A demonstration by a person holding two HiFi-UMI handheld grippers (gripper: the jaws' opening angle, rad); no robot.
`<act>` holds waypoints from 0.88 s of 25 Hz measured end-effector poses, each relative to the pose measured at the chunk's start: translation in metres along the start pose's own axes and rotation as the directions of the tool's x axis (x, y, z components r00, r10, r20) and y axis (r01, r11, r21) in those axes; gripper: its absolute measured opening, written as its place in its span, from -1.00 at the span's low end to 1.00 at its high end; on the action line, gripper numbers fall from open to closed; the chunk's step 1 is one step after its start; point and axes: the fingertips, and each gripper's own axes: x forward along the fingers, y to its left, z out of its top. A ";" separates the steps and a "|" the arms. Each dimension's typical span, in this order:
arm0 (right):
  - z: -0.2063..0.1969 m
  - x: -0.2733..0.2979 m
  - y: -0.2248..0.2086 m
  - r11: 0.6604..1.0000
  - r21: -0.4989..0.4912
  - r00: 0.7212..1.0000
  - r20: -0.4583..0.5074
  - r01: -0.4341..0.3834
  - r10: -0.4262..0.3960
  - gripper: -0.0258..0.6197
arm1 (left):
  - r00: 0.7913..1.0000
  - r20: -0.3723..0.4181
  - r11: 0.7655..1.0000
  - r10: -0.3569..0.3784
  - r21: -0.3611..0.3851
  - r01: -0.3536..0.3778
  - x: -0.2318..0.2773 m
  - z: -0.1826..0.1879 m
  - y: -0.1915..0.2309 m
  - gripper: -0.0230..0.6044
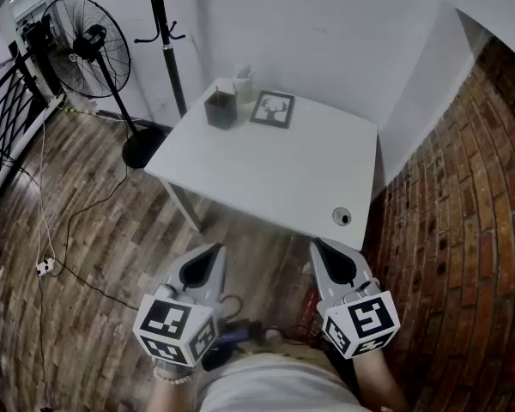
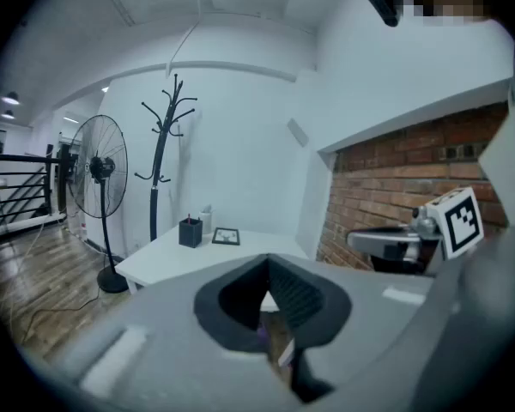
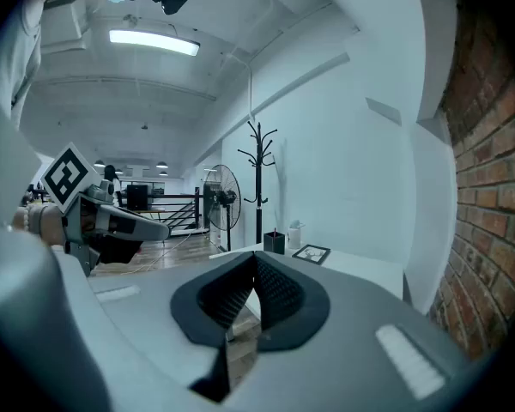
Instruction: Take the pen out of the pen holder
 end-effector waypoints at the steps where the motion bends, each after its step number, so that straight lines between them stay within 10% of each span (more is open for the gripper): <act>1: 0.000 0.000 0.001 1.000 -0.001 1.000 0.001 0.000 0.000 -0.91 | 1.000 0.000 1.000 0.000 0.001 0.000 0.000 0.000 0.001 -0.95; 22: -0.002 0.004 0.008 1.000 0.023 1.000 0.003 0.002 -0.002 -0.91 | 1.000 0.021 1.000 0.006 -0.011 -0.006 -0.002 0.000 0.009 -0.94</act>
